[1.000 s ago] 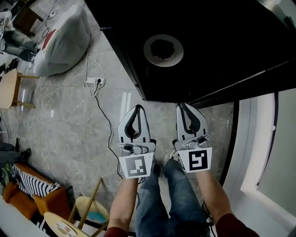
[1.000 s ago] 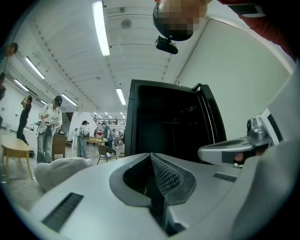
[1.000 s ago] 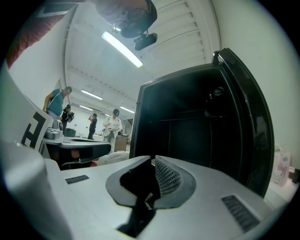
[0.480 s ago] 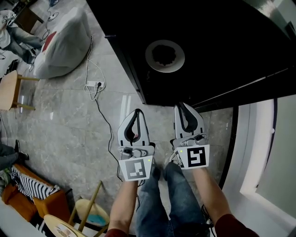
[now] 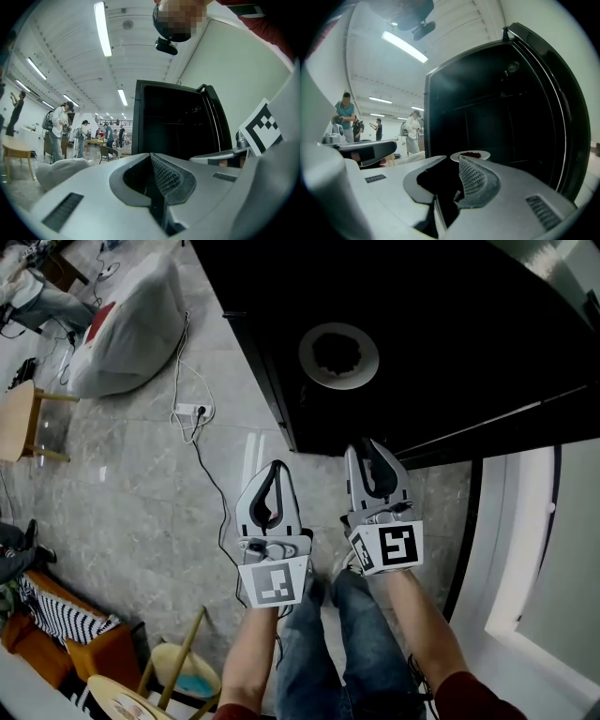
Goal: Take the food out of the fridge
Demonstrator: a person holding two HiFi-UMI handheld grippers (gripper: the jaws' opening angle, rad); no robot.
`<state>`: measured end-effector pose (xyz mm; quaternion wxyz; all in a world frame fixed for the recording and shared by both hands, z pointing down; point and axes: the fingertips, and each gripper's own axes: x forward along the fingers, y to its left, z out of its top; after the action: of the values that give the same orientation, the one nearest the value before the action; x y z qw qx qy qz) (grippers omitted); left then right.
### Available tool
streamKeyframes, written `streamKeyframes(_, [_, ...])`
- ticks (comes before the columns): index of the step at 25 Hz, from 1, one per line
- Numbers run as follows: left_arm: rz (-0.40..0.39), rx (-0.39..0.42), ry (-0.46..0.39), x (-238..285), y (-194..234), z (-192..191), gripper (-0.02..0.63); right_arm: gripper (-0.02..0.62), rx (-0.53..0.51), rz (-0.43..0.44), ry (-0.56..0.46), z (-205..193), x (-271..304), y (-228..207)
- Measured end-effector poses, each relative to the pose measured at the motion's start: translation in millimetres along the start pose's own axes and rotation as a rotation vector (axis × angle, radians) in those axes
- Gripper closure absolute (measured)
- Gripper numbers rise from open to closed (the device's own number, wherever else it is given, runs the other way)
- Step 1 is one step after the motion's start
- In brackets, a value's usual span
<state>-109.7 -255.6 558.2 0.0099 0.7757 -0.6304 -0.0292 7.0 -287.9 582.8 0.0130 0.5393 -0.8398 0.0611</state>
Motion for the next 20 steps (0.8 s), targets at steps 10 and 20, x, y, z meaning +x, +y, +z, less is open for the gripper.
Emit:
streamKeyframes(10, [0.006, 0.005, -0.004, -2.4, 4.5, 2.9, 0.594, 0.511, 0.159, -0.020, 0.008, 2.7, 16.2, -7.5])
streamKeyframes(20, [0.004, 0.008, -0.003, -0.9, 3.3, 3.5, 0.594, 0.508, 0.294, -0.034, 0.039, -7.2, 21.6, -13.3])
